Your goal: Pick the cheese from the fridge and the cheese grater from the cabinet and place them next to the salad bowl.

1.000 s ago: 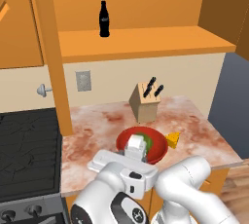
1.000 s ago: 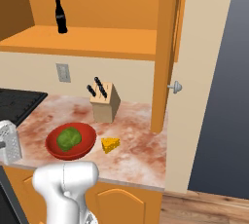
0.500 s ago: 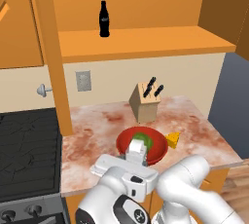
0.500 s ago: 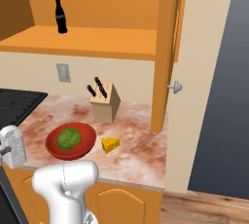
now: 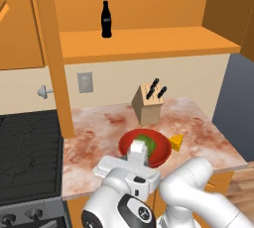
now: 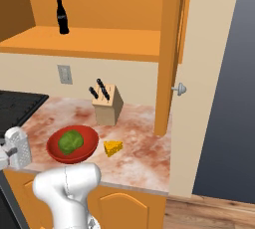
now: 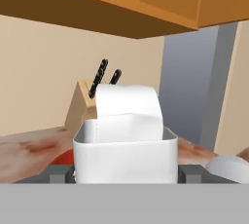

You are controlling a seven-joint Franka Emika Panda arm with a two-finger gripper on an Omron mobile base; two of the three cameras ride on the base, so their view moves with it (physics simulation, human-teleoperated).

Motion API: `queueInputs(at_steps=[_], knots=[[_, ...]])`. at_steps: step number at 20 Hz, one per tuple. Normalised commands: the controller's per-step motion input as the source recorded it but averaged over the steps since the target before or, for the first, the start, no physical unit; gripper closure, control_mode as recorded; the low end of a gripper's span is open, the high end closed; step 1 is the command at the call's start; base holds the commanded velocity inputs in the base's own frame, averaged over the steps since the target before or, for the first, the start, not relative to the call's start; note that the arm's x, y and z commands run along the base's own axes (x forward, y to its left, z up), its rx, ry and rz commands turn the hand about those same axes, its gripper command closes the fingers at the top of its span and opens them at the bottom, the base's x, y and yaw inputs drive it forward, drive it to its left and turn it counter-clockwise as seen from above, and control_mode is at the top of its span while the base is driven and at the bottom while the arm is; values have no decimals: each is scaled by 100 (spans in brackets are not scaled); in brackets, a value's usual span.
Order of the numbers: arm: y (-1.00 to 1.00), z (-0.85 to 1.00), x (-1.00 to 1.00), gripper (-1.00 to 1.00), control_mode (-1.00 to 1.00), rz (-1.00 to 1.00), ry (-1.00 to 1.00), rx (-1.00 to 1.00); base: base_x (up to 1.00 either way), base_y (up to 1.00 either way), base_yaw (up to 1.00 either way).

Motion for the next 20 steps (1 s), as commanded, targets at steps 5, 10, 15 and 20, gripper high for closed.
queueInputs(at_steps=[5,10,15,20], knots=[[0,-20,30,100,-100,1,0,0,0,0,0],[1,-33,16,100,-100,5,0,2,0,0,0],[0,-31,17,100,-100,6,0,0,0,0,0],[4,-28,16,100,-100,5,0,0,0,0,0]])
